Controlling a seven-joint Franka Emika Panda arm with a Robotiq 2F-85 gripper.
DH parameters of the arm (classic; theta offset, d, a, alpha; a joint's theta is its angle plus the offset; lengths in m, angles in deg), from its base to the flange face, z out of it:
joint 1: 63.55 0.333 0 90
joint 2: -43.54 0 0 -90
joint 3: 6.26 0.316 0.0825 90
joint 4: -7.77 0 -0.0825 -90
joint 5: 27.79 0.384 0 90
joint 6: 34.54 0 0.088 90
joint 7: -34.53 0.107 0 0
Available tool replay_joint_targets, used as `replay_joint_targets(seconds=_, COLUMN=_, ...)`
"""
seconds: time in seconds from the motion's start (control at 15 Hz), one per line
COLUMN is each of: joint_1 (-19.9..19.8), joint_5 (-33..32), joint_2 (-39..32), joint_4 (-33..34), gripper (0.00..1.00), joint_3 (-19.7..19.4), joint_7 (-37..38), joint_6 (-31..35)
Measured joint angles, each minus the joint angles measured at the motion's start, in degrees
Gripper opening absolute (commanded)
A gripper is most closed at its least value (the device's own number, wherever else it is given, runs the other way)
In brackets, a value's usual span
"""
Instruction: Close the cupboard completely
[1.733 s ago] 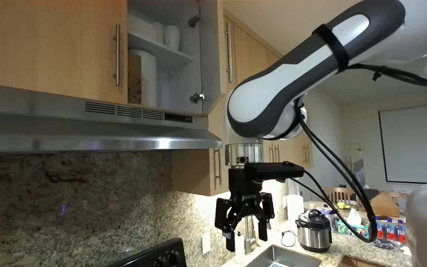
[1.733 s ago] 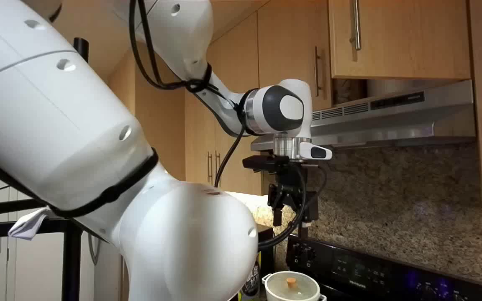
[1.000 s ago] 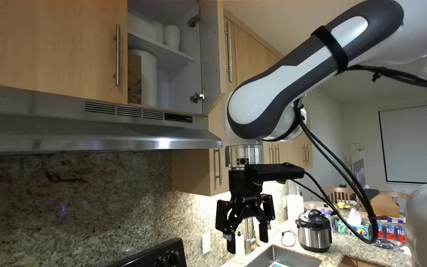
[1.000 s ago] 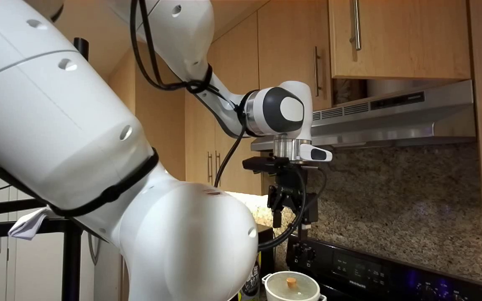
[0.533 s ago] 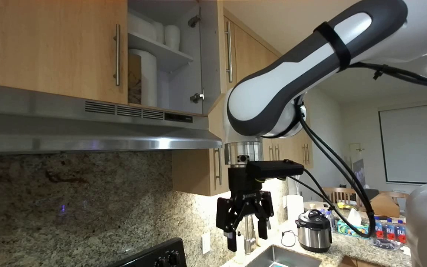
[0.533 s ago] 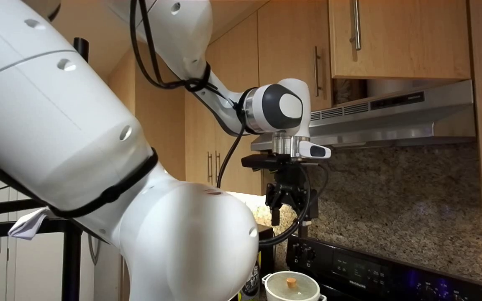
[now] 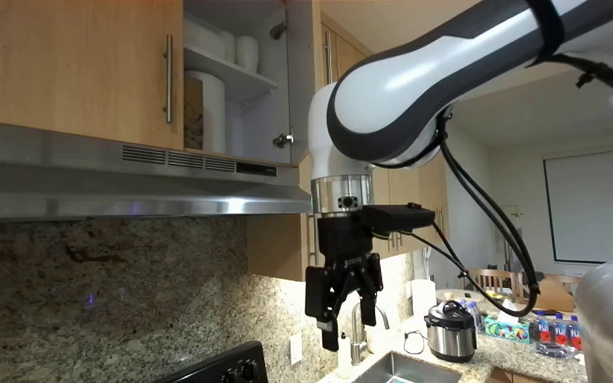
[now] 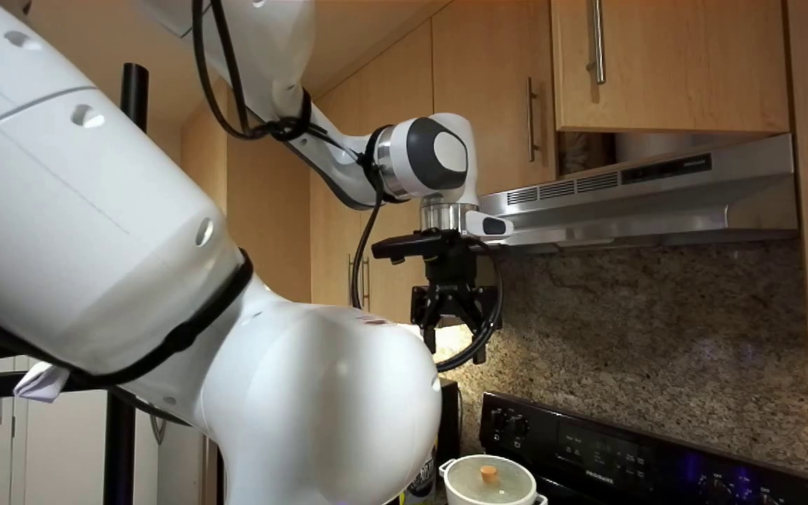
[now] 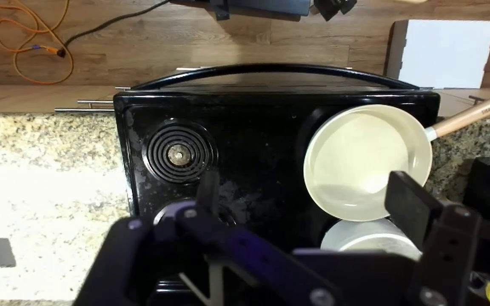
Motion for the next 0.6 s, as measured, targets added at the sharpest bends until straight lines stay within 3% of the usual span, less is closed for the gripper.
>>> replay_joint_targets(seconds=0.6, joint_1=0.54, joint_5=-2.47, joint_2=2.8, joint_4=5.77, gripper=1.0, joint_3=3.3, joint_7=0.17, joint_6=-2.79)
